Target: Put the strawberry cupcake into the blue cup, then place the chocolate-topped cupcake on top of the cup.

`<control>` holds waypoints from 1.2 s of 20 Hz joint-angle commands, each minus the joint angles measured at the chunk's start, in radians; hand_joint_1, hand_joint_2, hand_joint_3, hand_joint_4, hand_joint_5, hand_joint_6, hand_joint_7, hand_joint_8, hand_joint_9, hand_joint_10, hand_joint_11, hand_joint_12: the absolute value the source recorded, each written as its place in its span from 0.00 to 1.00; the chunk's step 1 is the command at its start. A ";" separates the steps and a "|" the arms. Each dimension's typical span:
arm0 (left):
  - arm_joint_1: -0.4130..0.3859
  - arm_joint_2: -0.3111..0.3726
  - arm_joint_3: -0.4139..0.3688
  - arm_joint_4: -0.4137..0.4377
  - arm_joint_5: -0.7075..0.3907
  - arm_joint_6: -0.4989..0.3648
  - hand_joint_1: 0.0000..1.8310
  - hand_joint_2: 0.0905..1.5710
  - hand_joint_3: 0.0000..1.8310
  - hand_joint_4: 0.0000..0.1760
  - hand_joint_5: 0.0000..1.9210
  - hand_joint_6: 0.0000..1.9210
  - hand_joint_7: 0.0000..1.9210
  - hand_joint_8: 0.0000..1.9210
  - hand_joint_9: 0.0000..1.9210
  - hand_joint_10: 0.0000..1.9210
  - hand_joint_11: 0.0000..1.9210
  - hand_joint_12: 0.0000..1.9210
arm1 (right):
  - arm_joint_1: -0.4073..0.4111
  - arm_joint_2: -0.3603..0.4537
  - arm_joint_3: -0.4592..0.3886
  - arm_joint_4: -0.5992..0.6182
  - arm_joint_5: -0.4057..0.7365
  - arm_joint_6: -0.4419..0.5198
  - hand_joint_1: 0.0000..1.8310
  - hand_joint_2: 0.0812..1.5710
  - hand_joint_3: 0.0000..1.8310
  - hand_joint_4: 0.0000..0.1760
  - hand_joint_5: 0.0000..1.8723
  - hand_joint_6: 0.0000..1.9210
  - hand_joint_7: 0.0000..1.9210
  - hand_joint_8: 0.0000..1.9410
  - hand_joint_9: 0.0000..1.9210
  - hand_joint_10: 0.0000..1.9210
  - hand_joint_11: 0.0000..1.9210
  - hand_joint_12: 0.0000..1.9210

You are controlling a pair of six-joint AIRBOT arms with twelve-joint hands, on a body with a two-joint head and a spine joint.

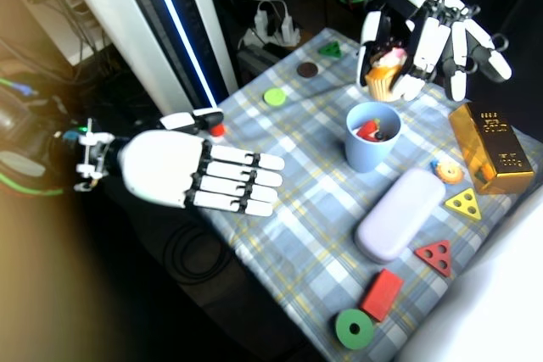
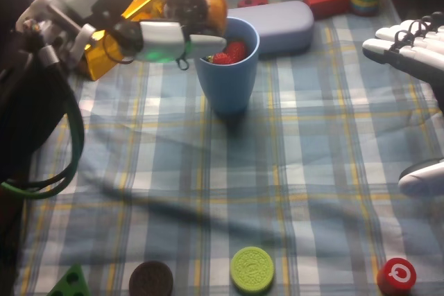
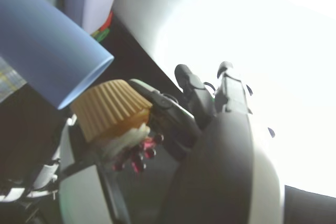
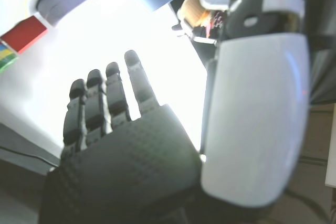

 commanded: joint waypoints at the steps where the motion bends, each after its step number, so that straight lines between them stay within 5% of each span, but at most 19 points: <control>1: -0.017 -0.010 0.011 0.018 -0.097 -0.004 0.68 0.65 0.00 0.26 0.55 0.45 0.61 0.33 0.25 0.00 0.04 0.00 | 0.006 0.000 0.003 0.020 0.119 0.004 0.16 0.45 0.00 0.00 0.00 0.00 0.00 0.00 0.00 0.00 0.00 0.00; 6: -0.032 -0.052 0.044 0.020 -0.081 -0.004 0.68 0.65 0.00 0.28 0.56 0.43 0.61 0.35 0.29 0.01 0.07 0.01 | 0.006 -0.001 0.003 0.019 0.120 0.004 0.17 0.45 0.00 0.05 0.00 0.00 0.00 0.00 0.00 0.00 0.00 0.00; 7: -0.032 -0.063 0.052 0.016 -0.077 -0.004 0.65 0.60 0.00 0.48 0.50 0.16 0.53 0.13 0.28 0.01 0.08 0.01 | 0.006 -0.001 0.003 0.019 0.120 0.004 0.16 0.45 0.00 0.03 0.00 0.00 0.00 0.00 0.00 0.00 0.00 0.00; 8: -0.030 -0.068 0.056 0.011 -0.075 -0.004 0.64 0.57 0.00 0.48 0.51 0.05 0.52 0.04 0.27 0.00 0.07 0.01 | 0.006 -0.001 0.002 0.019 0.120 0.004 0.16 0.45 0.00 0.04 0.00 0.00 0.00 0.00 0.00 0.00 0.00 0.00; 9: -0.027 -0.071 0.059 0.007 -0.072 -0.004 0.63 0.56 0.00 0.36 0.51 0.01 0.51 0.01 0.26 0.00 0.06 0.00 | 0.005 -0.002 0.002 0.019 0.120 0.004 0.16 0.45 0.00 0.08 0.00 0.00 0.00 0.00 0.00 0.00 0.00 0.00; 10: -0.023 -0.072 0.061 0.000 -0.071 -0.004 0.63 0.56 0.00 0.52 0.49 0.00 0.50 0.00 0.26 0.00 0.07 0.00 | 0.005 -0.003 0.002 0.019 0.120 0.004 0.15 0.47 0.00 0.01 0.00 0.00 0.00 0.00 0.00 0.00 0.00 0.00; 14: -0.022 -0.077 0.062 -0.002 -0.070 -0.004 0.64 0.57 0.00 0.45 0.46 0.00 0.47 0.00 0.24 0.00 0.06 0.00 | 0.003 -0.002 0.002 0.019 0.120 0.004 0.15 0.47 0.00 0.00 0.00 0.00 0.00 0.00 0.00 0.00 0.00 0.00; 18: -0.020 -0.079 0.062 -0.002 -0.067 -0.004 0.59 0.56 0.00 0.55 0.41 0.00 0.42 0.00 0.22 0.00 0.06 0.00 | 0.003 -0.002 0.002 0.019 0.120 0.004 0.16 0.47 0.00 0.00 0.00 0.00 0.00 0.00 0.00 0.00 0.00 0.00; 20: -0.019 -0.079 0.061 -0.001 -0.067 -0.004 0.47 0.57 0.00 0.46 0.40 0.00 0.40 0.00 0.21 0.00 0.05 0.00 | 0.002 -0.002 0.002 0.019 0.120 0.004 0.15 0.46 0.00 0.09 0.00 0.00 0.00 0.00 0.00 0.00 0.00 0.00; 24: -0.017 -0.078 0.059 0.000 -0.067 -0.004 0.41 0.57 0.00 0.48 0.39 0.00 0.39 0.00 0.22 0.00 0.06 0.01 | 0.001 -0.003 0.003 0.019 0.120 0.004 0.16 0.47 0.00 0.00 0.00 0.00 0.00 0.00 0.00 0.00 0.00 0.00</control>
